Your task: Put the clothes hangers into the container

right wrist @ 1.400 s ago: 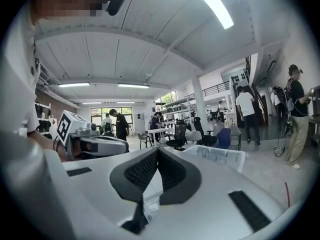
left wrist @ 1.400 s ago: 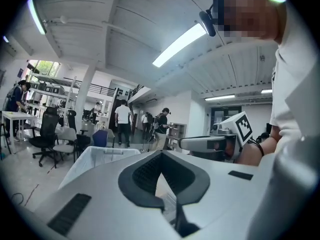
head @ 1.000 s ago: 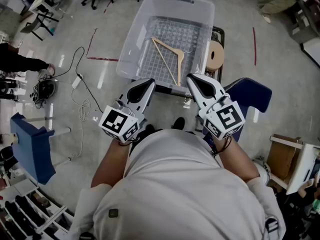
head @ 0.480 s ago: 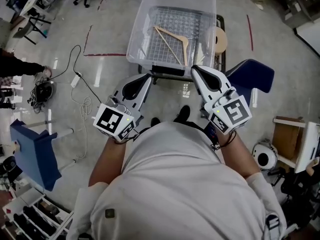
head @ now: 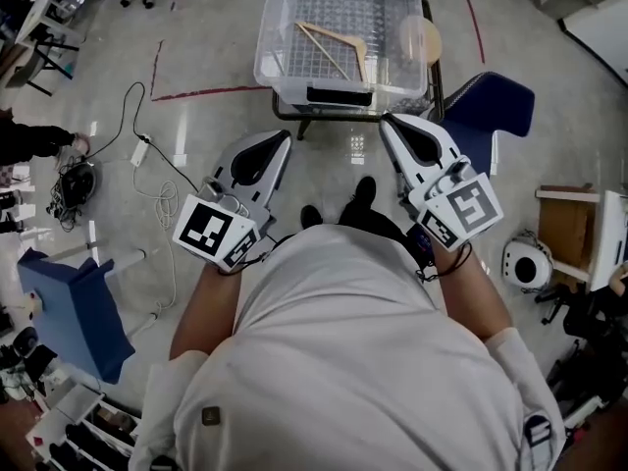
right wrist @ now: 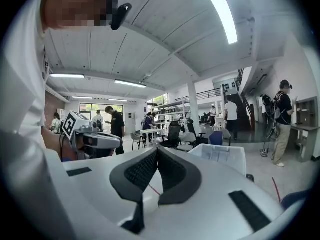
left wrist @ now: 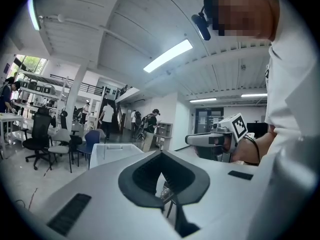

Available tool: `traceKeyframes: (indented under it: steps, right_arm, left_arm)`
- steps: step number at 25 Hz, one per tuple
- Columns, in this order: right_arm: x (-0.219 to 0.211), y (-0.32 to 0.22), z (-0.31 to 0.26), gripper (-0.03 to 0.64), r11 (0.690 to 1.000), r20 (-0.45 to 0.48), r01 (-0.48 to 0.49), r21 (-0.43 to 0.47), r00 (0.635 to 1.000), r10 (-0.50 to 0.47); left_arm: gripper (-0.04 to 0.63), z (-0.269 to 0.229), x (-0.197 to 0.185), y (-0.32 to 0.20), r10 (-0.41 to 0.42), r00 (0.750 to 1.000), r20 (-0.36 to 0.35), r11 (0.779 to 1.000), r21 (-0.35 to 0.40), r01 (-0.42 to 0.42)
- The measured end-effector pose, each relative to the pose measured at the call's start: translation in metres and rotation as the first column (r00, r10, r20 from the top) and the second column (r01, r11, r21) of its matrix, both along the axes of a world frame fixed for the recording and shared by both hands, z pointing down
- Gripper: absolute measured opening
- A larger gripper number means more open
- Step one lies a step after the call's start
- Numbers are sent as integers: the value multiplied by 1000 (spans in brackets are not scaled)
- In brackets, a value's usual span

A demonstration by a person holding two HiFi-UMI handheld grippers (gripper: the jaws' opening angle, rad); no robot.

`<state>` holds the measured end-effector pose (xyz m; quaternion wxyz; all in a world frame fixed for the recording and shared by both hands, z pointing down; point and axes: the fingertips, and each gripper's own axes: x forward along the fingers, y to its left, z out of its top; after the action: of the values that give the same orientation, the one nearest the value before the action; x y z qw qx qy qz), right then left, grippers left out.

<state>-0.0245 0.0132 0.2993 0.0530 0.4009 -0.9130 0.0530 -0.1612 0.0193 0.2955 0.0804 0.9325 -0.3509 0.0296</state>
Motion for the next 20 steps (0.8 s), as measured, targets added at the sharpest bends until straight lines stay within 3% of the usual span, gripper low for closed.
traceKeyframes:
  steps: [11, 20]
  right_arm:
    - [37, 51, 7, 20, 1000, -43, 9, 12, 999, -9]
    - [103, 101, 12, 20, 998, -53, 53, 14, 997, -52]
  left_arm:
    - [16, -2, 37, 35, 25, 1000, -12, 1000, 11, -24]
    - [15, 2, 114, 79, 23, 1000, -6, 1000, 4, -23]
